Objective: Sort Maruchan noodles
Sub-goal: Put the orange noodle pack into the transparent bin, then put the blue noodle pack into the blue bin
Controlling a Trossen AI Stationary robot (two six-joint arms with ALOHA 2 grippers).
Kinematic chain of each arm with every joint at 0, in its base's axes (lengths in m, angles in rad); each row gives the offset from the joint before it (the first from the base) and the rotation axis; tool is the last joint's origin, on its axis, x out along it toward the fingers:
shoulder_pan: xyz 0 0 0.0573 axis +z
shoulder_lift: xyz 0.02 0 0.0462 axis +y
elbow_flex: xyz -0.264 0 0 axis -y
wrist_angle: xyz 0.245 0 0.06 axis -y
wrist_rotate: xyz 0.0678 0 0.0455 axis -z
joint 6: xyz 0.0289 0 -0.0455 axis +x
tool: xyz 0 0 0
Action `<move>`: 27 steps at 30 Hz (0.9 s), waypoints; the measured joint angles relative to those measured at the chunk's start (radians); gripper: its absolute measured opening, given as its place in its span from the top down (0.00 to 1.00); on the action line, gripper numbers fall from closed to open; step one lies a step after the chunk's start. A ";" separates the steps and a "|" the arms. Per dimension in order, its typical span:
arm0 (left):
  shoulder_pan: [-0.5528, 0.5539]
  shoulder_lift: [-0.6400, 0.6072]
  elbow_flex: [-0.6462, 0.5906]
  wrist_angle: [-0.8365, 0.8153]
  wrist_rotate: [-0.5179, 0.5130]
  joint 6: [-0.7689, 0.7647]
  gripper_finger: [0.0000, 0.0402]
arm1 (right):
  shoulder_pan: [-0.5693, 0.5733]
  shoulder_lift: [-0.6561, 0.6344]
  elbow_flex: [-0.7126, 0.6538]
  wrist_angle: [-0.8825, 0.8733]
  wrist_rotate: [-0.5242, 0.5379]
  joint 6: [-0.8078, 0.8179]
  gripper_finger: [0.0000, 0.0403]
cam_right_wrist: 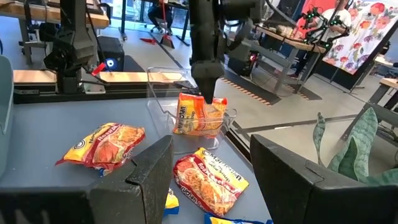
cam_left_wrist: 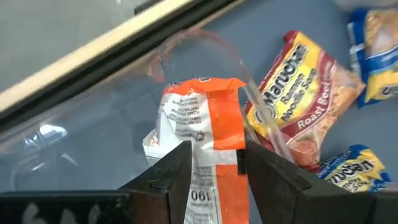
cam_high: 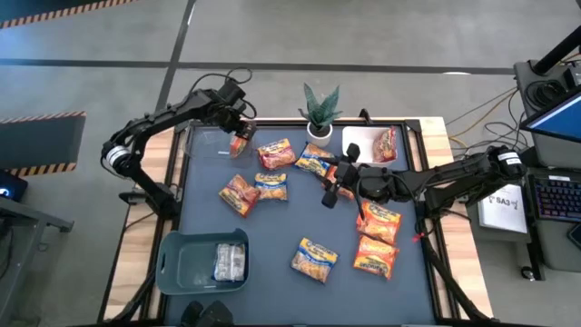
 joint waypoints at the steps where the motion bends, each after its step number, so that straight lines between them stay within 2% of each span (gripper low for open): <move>1: 0.000 -0.013 0.000 0.001 0.003 0.002 0.67 | 0.000 0.000 0.000 0.000 0.000 0.000 0.50; 8: -0.022 -0.120 0.034 0.011 0.010 0.002 0.67 | 0.000 0.000 0.000 -0.006 0.000 0.000 0.50; 12: -0.103 -0.213 0.012 0.052 0.030 0.002 0.67 | 0.000 0.001 0.000 -0.012 0.000 0.000 0.50; 15: -0.221 -0.284 -0.030 0.118 0.030 -0.002 0.67 | 0.000 0.001 0.000 -0.017 0.000 0.001 0.50; 20: -0.482 -0.395 -0.151 0.322 0.014 -0.005 0.67 | 0.000 0.001 0.000 -0.030 0.000 0.041 0.50; 24: -0.691 -0.445 -0.250 0.460 -0.092 -0.003 0.67 | 0.000 0.001 0.000 -0.036 -0.001 0.073 0.50; 27: -0.808 -0.459 -0.306 0.496 -0.198 0.003 0.67 | 0.000 0.001 0.000 -0.046 -0.002 0.112 0.50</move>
